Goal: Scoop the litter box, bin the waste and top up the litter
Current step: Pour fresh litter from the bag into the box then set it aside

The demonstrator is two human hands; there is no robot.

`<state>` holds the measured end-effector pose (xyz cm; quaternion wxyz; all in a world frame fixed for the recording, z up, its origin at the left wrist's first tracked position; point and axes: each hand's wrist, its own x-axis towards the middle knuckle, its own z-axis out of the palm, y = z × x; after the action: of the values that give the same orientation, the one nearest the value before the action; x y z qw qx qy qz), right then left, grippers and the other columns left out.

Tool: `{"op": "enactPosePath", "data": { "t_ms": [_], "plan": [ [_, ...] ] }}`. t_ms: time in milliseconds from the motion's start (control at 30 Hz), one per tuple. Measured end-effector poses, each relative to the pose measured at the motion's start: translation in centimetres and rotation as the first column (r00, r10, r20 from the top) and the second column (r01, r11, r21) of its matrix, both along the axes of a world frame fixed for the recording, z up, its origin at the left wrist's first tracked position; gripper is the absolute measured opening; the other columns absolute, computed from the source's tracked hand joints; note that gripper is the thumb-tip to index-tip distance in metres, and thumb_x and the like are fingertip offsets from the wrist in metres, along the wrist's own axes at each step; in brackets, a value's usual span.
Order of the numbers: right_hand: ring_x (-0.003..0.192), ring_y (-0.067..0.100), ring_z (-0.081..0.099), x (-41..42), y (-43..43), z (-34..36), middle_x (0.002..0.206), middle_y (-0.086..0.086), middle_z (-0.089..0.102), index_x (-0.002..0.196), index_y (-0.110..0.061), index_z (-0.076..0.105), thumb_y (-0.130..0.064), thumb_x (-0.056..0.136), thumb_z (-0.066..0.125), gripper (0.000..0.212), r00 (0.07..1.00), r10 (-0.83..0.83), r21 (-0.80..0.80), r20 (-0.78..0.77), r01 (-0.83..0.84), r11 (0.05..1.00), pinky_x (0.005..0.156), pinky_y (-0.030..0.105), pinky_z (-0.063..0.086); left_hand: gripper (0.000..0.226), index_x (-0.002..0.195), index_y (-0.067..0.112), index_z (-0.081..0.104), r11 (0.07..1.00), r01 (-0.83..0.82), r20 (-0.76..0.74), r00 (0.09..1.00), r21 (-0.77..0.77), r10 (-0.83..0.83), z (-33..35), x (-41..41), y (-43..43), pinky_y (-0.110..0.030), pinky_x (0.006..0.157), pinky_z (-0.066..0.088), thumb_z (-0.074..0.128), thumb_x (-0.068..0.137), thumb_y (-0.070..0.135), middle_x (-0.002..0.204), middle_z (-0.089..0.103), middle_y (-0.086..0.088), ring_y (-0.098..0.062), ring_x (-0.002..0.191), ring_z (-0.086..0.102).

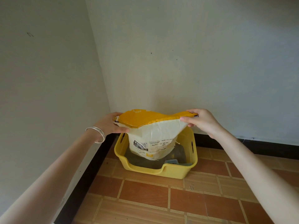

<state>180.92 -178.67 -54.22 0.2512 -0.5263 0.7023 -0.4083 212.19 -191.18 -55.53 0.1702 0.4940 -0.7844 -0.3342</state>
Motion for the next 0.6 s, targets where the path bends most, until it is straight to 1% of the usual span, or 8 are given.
{"op": "enactPosePath", "data": {
  "t_ms": [133,200,300,367,433,467,533,600],
  "plan": [
    [0.073,0.012,0.064,0.0,0.0,-0.1,0.106,0.005,0.063,0.131,-0.010,0.048,-0.039,0.077,0.070,0.065,1.000,0.002,0.015,-0.024,-0.001,1.000,0.076,0.024,0.051,0.067,0.127,0.022,0.052,1.000,-0.014,0.045,0.999,0.005,0.014,-0.2,-0.1,-0.4,-0.043,0.101,0.039,0.082,0.067,0.027,0.120,0.059,-0.002,-0.025,0.113,0.053],
    [0.074,0.013,0.065,-0.1,-0.1,-0.1,0.105,0.004,0.063,0.131,-0.010,0.050,-0.039,0.076,0.071,0.065,1.000,-0.014,-0.007,-0.003,0.014,1.000,0.076,0.025,0.052,0.070,0.127,0.023,0.052,1.000,-0.018,0.058,0.998,0.003,0.018,0.3,-0.1,-0.4,-0.045,0.103,0.038,0.083,0.064,0.035,0.123,0.058,-0.003,-0.026,0.115,0.052],
    [0.070,0.010,0.063,0.0,-0.1,0.3,0.099,0.003,0.064,0.127,-0.011,0.052,-0.034,0.076,0.072,0.060,0.997,-0.031,-0.046,0.065,0.034,0.998,0.062,0.014,0.050,0.089,0.124,0.025,0.055,1.000,0.006,0.016,1.000,0.003,-0.006,1.4,-0.1,-0.3,-0.044,0.101,0.041,0.076,0.044,0.058,0.120,0.060,0.000,-0.023,0.111,0.054],
    [0.069,0.010,0.062,-0.1,-0.3,0.7,0.100,0.004,0.064,0.126,-0.011,0.053,-0.033,0.075,0.073,0.059,0.995,-0.036,-0.075,0.096,0.043,0.996,0.059,0.012,0.049,0.077,0.122,0.021,0.055,0.999,0.011,-0.094,0.996,0.042,-0.007,1.8,-0.2,-0.5,-0.036,0.090,0.051,0.084,0.055,0.045,0.117,0.061,-0.004,-0.020,0.101,0.060],
    [0.071,0.012,0.063,-0.4,-0.4,1.0,0.102,0.005,0.064,0.127,-0.011,0.053,-0.035,0.075,0.073,0.061,0.995,-0.046,-0.082,0.088,0.053,0.995,0.069,0.020,0.053,0.063,0.123,0.014,0.054,0.986,0.014,-0.254,0.967,0.167,0.029,2.4,-0.5,-0.5,-0.028,0.075,0.057,0.081,0.066,0.023,0.118,0.061,-0.010,-0.018,0.093,0.064],
    [0.071,0.013,0.063,-0.4,-0.5,1.1,0.103,0.005,0.064,0.127,-0.011,0.052,-0.036,0.074,0.073,0.062,0.995,-0.047,-0.085,0.087,0.054,0.995,0.074,0.024,0.054,0.062,0.122,0.014,0.054,0.980,0.002,-0.300,0.952,0.198,0.058,2.6,-0.7,-0.5,-0.030,0.075,0.057,0.078,0.065,0.022,0.118,0.061,-0.011,-0.020,0.092,0.065],
    [0.071,0.012,0.064,-0.3,-0.6,1.1,0.104,0.004,0.063,0.128,-0.010,0.052,-0.036,0.075,0.073,0.063,0.996,-0.041,-0.071,0.073,0.046,0.996,0.073,0.023,0.054,0.058,0.119,0.014,0.054,0.977,-0.026,-0.322,0.942,0.210,0.095,2.9,-1.0,-0.6,-0.035,0.076,0.057,0.076,0.066,0.023,0.115,0.062,-0.010,-0.024,0.093,0.066],
    [0.070,0.009,0.063,0.0,-0.5,0.9,0.103,0.003,0.063,0.129,-0.009,0.050,-0.034,0.076,0.072,0.062,0.999,-0.030,-0.050,0.045,0.032,0.998,0.062,0.014,0.052,0.049,0.119,0.013,0.053,0.973,-0.031,-0.281,0.955,0.229,0.096,2.6,-1.2,-0.4,-0.029,0.071,0.057,0.072,0.075,0.018,0.113,0.061,-0.010,-0.023,0.090,0.065]
  ]
}}
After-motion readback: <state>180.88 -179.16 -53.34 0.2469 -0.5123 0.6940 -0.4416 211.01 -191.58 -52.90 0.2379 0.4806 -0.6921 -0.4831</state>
